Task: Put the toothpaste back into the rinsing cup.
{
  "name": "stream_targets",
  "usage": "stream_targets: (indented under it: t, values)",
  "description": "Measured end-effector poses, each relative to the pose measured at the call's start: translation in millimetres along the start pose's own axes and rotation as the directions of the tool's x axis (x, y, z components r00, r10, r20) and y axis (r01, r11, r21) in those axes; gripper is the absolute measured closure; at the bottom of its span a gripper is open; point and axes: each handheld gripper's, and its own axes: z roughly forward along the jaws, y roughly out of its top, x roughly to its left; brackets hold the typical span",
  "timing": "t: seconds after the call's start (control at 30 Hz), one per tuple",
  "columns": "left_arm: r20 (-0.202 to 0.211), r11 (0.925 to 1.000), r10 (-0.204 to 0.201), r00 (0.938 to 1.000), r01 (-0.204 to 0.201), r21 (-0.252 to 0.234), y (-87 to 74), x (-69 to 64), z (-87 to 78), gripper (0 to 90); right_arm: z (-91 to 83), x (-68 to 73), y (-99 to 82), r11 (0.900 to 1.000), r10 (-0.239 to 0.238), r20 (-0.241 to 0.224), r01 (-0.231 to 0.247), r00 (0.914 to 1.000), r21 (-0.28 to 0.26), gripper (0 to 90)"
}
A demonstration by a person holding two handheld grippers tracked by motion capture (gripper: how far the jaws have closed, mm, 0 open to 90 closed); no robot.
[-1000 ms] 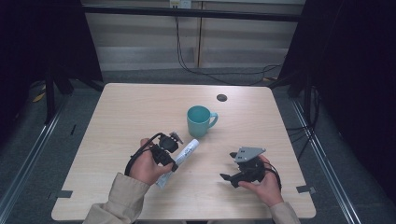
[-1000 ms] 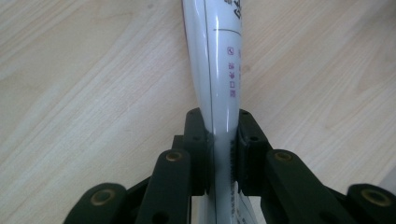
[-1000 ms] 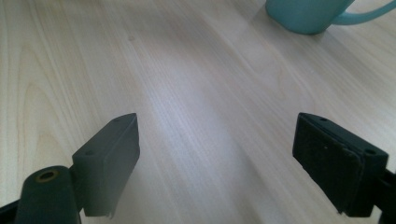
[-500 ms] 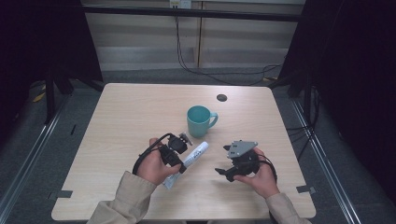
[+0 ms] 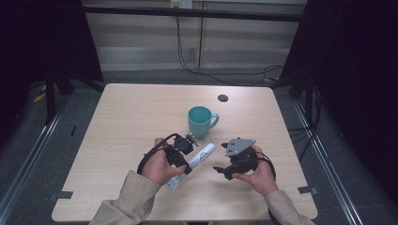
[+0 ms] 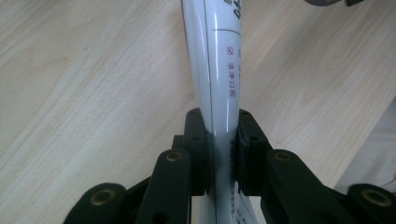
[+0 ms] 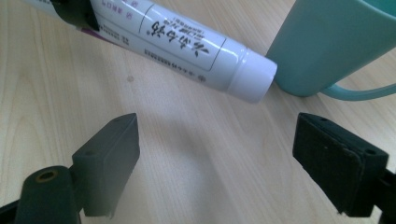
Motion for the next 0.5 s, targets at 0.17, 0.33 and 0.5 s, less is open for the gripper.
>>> stream_targets:
  t: [0.17, 0.33, 0.5]
  values:
    - [0.008, 1.0000, 0.008, 0.9999, -0.008, 0.003, 2.0, -2.2, 3.1, 77.7, 2.4, 1.0, 3.4, 0.9998, -0.019, 0.001, 0.019, 0.9998, 0.001, 14.1]
    - [0.020, 0.9997, 0.025, 0.9995, -0.025, -0.001, 4.8, -5.4, 3.1, 77.7, 3.1, 0.3, 6.5, 0.9996, -0.029, 0.009, 0.029, 0.9995, -0.001, 14.1]
    - [0.023, 0.9997, 0.024, 0.9994, -0.024, 0.008, 7.5, -8.8, 3.3, 77.7, 4.1, 0.2, 9.9, 0.9992, -0.041, -0.001, 0.041, 0.9992, -0.004, 14.1]
